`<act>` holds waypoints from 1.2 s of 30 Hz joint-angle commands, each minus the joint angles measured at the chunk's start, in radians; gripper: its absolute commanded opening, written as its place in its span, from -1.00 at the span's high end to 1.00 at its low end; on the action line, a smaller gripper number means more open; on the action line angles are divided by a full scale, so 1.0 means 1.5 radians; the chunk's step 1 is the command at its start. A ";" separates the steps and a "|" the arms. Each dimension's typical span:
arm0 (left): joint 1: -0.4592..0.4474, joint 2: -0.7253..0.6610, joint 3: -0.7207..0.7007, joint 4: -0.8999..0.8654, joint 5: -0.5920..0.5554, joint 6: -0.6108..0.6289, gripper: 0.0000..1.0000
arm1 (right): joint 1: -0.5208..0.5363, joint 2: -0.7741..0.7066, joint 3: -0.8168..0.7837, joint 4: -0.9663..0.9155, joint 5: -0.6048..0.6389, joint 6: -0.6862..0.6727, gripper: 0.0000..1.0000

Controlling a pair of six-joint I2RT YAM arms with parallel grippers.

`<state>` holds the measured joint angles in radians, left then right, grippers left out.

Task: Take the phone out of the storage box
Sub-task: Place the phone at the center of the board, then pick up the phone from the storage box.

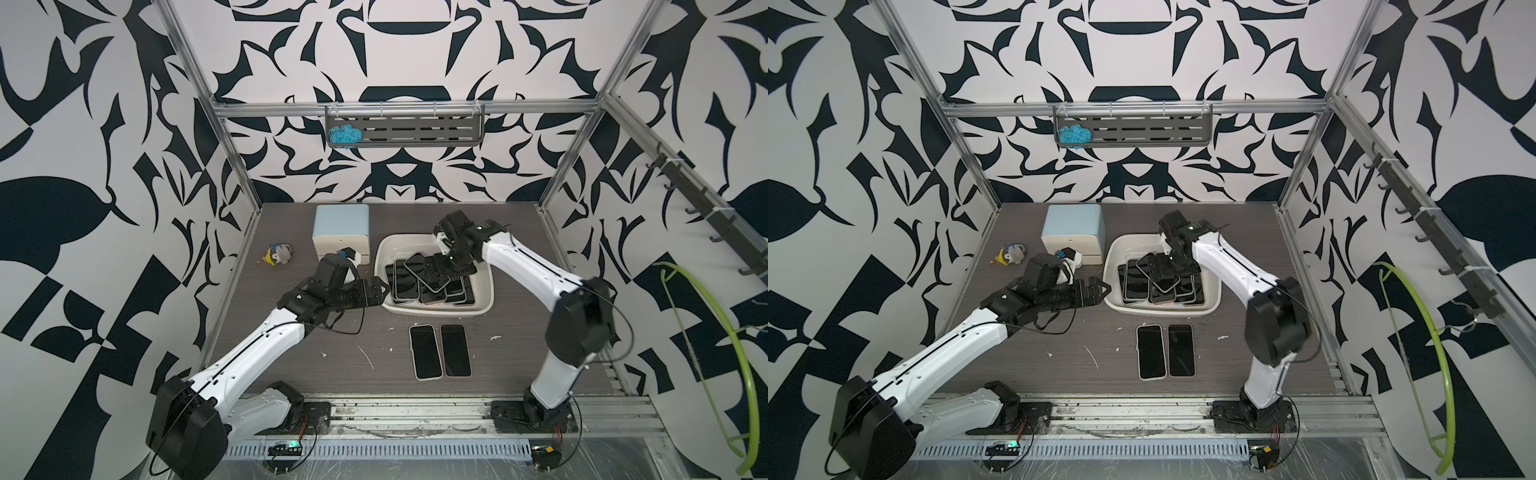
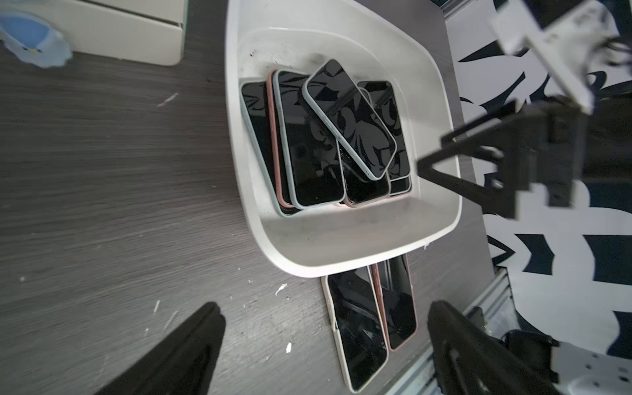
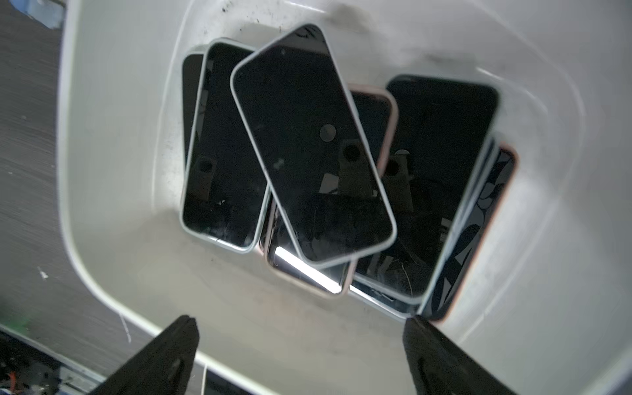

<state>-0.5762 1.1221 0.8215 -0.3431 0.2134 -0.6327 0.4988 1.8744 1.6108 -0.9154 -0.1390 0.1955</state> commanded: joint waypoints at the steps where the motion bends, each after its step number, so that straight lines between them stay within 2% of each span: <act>1: 0.001 -0.015 0.011 -0.029 0.051 -0.005 -1.00 | 0.004 0.078 0.095 -0.046 -0.023 -0.131 -0.99; 7: 0.002 -0.076 -0.012 -0.059 0.004 -0.001 -1.00 | 0.005 0.159 0.158 -0.037 0.015 -0.185 -0.99; 14: 0.009 -0.142 -0.061 -0.073 -0.034 -0.001 -1.00 | 0.005 0.210 0.190 -0.059 0.023 -0.198 -0.99; 24: 0.017 -0.157 -0.056 -0.093 -0.054 0.009 -1.00 | 0.005 0.236 0.188 -0.052 0.050 -0.202 -0.95; 28: 0.018 -0.156 -0.050 -0.098 -0.055 0.009 -1.00 | 0.005 0.238 0.189 -0.048 0.069 -0.192 -0.78; 31: 0.018 -0.160 -0.053 -0.100 -0.061 0.006 -1.00 | 0.007 0.223 0.181 -0.035 0.088 -0.171 -0.53; 36: 0.019 -0.169 -0.070 -0.076 -0.063 -0.004 -1.00 | 0.006 0.182 0.198 -0.040 0.097 -0.130 -0.28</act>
<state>-0.5541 0.8864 0.7361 -0.4644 0.1265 -0.6361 0.5102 2.2147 1.8896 -0.9543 -0.0349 -0.0525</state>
